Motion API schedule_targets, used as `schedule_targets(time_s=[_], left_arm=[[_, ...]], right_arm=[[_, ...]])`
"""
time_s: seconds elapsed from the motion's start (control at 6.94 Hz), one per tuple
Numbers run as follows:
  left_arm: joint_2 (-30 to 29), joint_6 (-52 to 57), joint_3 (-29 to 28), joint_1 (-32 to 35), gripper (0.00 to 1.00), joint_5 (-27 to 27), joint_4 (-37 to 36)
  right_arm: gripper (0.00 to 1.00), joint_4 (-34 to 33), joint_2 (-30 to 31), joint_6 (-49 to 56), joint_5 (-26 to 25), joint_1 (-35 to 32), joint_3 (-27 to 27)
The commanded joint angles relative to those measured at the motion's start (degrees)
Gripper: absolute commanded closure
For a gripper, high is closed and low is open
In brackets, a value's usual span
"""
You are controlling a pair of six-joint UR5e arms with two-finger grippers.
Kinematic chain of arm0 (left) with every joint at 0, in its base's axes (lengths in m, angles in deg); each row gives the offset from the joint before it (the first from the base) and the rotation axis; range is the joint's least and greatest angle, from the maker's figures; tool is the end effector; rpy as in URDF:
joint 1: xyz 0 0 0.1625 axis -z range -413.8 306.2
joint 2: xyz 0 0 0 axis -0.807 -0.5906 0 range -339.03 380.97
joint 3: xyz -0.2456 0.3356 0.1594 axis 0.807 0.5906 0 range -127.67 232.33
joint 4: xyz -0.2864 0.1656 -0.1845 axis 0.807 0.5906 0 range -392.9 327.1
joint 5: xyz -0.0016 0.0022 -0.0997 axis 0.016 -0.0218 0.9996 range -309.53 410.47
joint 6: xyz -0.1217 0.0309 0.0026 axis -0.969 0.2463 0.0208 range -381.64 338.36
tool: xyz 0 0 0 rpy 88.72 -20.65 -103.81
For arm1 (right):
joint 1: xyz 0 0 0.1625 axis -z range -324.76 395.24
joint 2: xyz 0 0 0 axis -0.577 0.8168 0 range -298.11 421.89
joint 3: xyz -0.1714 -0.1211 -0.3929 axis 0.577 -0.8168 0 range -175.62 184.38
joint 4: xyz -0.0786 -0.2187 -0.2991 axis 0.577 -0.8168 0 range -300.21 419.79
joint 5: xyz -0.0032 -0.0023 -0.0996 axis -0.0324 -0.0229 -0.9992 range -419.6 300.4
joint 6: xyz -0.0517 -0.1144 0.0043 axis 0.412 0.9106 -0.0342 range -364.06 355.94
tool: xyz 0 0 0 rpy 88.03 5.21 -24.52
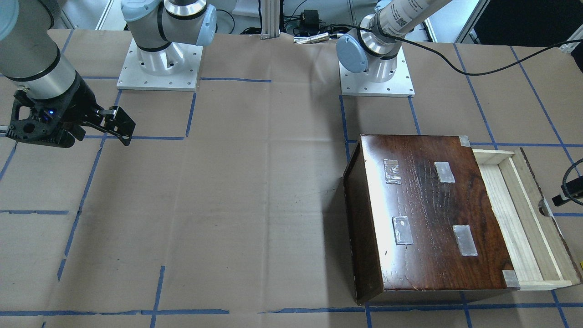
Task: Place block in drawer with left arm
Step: 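Pull the drawer open with the left gripper, away from the cabinet, then release the handle and move the left gripper over the yellow cube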
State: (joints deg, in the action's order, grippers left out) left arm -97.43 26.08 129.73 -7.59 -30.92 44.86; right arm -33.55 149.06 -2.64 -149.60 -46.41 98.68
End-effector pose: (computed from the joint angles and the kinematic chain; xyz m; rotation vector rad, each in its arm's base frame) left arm 0.3364 -0.5708 0.3275 -0.0956 -2.9892 0.0962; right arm 0.0643 -0.4794 0.4314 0.1894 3.1285 0.1035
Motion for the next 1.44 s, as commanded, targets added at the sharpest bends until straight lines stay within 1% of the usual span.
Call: schedule_targets(time_s=[0.0,0.29,0.72,0.86,1.01,1.3], left_arm=[[-1.6,-0.3,-4.8,0.0,0.01,-2.3,-0.6],[-6.5,-0.3,-12.8,0.0,0.01,-2.2,-0.2],[-17.3,0.2,-26.8,-0.2,0.01,-2.1,0.9],[-19.5,0.2,-30.5,-0.2,0.01,-2.1,2.2],[-20.8,0.2,-32.7,-0.9,0.01,-2.1,3.2],[-24.3,0.4,-33.2,-1.0,0.01,-2.1,2.6]], right_arm=[[0.00,0.0,-0.1,0.0,0.0,0.0,0.0],[0.00,0.0,0.0,0.1,0.0,0.0,0.0],[0.00,0.0,0.0,0.1,0.0,0.0,0.0],[0.00,0.0,0.0,0.1,0.0,0.0,0.0],[0.00,0.0,0.0,0.1,0.0,0.0,0.0],[0.00,0.0,-0.1,0.1,0.0,0.0,0.0]])
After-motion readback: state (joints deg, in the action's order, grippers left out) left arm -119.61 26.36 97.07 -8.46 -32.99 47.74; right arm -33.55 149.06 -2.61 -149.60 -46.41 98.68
